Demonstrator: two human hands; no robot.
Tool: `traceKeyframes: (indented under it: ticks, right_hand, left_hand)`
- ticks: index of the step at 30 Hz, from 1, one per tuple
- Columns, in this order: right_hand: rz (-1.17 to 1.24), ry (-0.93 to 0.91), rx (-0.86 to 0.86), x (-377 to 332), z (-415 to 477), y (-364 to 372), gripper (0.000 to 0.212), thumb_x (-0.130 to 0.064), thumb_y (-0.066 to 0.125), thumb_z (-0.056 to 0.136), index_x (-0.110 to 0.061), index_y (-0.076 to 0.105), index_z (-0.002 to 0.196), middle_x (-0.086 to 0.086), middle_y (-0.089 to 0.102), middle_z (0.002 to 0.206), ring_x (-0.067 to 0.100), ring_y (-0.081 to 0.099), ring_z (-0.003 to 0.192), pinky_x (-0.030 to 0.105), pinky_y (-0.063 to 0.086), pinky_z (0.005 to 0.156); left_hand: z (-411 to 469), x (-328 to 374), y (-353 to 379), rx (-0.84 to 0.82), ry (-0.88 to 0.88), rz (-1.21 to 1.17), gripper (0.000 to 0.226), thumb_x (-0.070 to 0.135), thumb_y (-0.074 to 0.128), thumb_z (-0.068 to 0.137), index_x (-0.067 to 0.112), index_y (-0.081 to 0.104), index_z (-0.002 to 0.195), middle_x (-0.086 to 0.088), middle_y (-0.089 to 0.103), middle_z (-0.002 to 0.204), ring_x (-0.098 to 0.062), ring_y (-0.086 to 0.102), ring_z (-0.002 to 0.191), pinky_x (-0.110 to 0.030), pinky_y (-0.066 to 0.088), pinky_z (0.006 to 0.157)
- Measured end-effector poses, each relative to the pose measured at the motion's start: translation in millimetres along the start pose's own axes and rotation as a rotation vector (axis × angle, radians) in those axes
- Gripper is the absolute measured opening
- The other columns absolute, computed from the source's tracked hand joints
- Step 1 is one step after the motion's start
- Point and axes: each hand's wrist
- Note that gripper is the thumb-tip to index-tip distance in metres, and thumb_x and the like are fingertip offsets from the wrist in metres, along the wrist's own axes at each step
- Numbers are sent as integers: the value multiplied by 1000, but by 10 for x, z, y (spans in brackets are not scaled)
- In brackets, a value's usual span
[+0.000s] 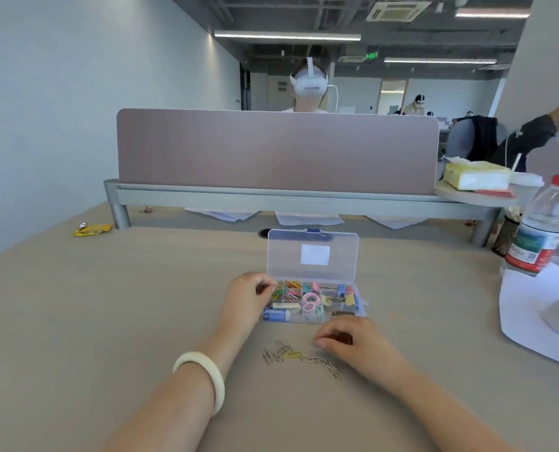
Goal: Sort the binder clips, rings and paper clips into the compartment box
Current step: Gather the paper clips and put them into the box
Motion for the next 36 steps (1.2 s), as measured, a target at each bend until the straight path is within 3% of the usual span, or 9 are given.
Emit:
traceKeyframes:
  ticks: [3,6,10,13,17,23,28,32,36]
  right_hand:
    - [-6,-1,-14,31,7,-16,11,-24,65,82,-33,68,77,-15,63,76,-2,56,80,8,41,69]
    - [-9,-11,-22,38,18,-47,10,-26,65,82,-34,67,77,-14,62,77,-4,55,79,7,41,68]
    - [-1,14,-128,57,-26,-124,14,-31,73,75,-30,69,88,-11,62,84,-3,53,72,8,42,67]
    - [18,44,-245,113,-66,-297,34,-31,78,69,-28,67,101,-14,59,87,-4,51,75,9,43,72]
    - [-9,44,-293,138,-106,-359,37,-25,78,70,-25,66,105,-14,56,93,6,55,89,15,45,80]
    - [0,2,-123,69,-92,-99,16,-26,77,72,-33,65,79,-11,56,82,-3,53,72,10,42,69]
    - [-41,-60,-4,34,-46,45,6,-25,74,75,-24,69,78,-13,54,71,-4,51,73,11,40,65]
    - [-25,-75,0,73,-33,28,9,-25,75,74,-25,70,81,-12,57,74,-2,53,75,9,40,65]
    - [-32,-48,-32,85,-54,-15,28,-36,79,67,-24,69,90,-9,56,82,4,52,73,14,43,68]
  left_hand:
    - [63,1,59,-38,65,146,14,4,62,80,5,72,90,-14,67,94,-24,59,85,-29,47,78]
    - [31,-4,11,-52,144,224,17,7,60,83,7,71,96,-8,65,93,-20,53,89,-22,40,79]
    - [-48,12,-173,-75,145,164,14,13,66,80,13,72,93,5,58,81,-5,48,65,-13,35,60]
    - [-140,48,-400,-377,114,87,25,20,75,71,22,70,95,11,56,81,-2,50,62,-7,37,59]
    - [-337,-14,-544,-683,125,244,44,33,78,67,29,64,108,13,51,96,-3,49,77,-4,36,66]
    - [-418,-51,-327,-590,175,160,34,24,76,71,18,68,103,13,44,82,8,50,70,-2,36,64]
    - [-410,-8,-203,-509,215,143,19,21,76,71,14,69,87,13,49,69,7,49,64,-8,35,57]
    - [-369,1,-169,-508,222,156,16,24,76,72,16,69,84,13,51,67,4,49,63,-11,34,56]
    - [-314,-27,-272,-582,178,173,31,29,79,67,19,69,94,12,50,76,3,50,66,-9,37,60]
Point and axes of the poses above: each hand's wrist, its own z-axis towards the middle knuckle, its own y-axis out of the palm, x = y × z
